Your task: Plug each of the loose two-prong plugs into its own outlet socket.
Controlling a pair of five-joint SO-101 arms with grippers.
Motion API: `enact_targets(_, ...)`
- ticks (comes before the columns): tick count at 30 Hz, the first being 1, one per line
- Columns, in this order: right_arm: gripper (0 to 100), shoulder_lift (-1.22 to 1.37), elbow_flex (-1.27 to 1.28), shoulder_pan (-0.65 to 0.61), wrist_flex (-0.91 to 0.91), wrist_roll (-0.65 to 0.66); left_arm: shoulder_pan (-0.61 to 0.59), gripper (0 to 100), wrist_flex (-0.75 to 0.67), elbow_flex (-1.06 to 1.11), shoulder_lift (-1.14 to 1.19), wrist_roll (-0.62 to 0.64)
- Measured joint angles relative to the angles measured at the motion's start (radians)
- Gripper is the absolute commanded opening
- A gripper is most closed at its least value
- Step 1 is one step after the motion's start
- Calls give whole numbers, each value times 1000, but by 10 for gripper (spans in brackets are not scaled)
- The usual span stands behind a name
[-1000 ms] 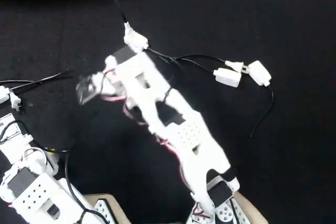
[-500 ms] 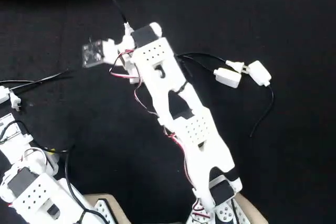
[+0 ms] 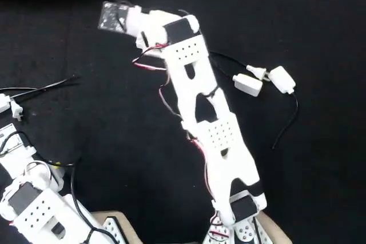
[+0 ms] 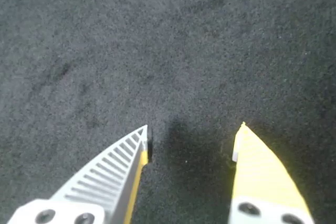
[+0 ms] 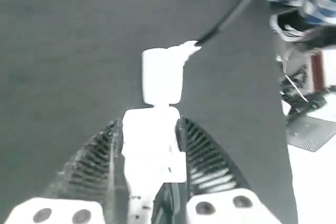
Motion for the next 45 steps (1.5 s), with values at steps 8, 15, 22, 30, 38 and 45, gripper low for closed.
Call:
enact_targets(8,12,213,0,104,-382,0,0,264,5,0,0,0)
enact_targets(15,15,361,0,135,-649,0,0,264,5,0,0,0)
enact_targets(22,22,586,-20,146,-1059,15,0,264,5,0,0,0)
enact_targets(30,249,832,-40,153,-1718,281,0,264,5,0,0,0)
enact_targets(38,250,838,-155,169,-1722,331,0,264,5,0,0,0)
enact_targets(45,247,835,-226,189,-1539,331,0,264,5,0,0,0)
